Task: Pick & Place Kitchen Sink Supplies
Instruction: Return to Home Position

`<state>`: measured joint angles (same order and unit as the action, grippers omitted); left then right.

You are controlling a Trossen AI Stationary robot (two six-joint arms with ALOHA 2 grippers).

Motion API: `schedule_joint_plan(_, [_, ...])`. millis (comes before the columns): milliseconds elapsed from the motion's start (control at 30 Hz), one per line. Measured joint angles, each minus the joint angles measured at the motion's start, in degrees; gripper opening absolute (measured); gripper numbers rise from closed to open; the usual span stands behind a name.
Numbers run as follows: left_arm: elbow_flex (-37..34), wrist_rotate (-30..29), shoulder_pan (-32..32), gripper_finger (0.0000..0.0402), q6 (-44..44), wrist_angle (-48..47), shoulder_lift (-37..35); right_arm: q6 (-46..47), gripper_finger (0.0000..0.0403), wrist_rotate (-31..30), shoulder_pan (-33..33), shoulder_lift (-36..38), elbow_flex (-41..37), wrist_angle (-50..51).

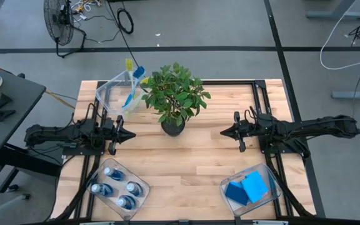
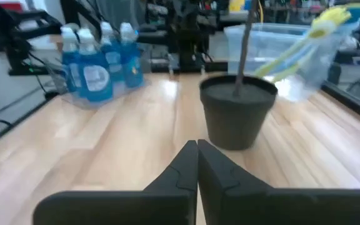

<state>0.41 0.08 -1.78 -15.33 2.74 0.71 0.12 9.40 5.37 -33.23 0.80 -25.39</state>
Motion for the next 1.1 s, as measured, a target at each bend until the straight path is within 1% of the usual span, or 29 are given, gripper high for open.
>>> schedule_joint_plan(67, [0.01,0.00,0.00,0.0007,0.00,0.00,0.00,-0.16,0.0009,-0.52,-0.32,1.43,0.02,1.99])
schedule_joint_plan(333, [0.01,0.00,-0.01,0.0007,0.02,-0.01,0.00,0.91,0.0009,-0.43,-0.42,6.68,0.07,1.56])
schedule_joint_plan(533, [0.01,0.00,-0.02,0.0007,0.02,0.00,0.00,0.92,0.0009,-0.59,-0.42,12.17,0.09,5.08])
schedule_joint_plan(900, [0.00,0.00,-0.02,0.0007,0.02,0.00,0.01,0.92,0.0009,-0.59,-1.93,19.06,0.09,18.38])
schedule_joint_plan(1033, [0.01,0.00,-0.02,0.0007,0.01,0.00,0.01,0.84,0.0009,0.30,-2.82,22.19,0.09,23.10])
schedule_joint_plan(1100, [0.01,0.02,-0.02,0.0007,0.00,0.00,0.00,0.32,0.0009,0.47,-3.25,23.35,0.09,23.48])
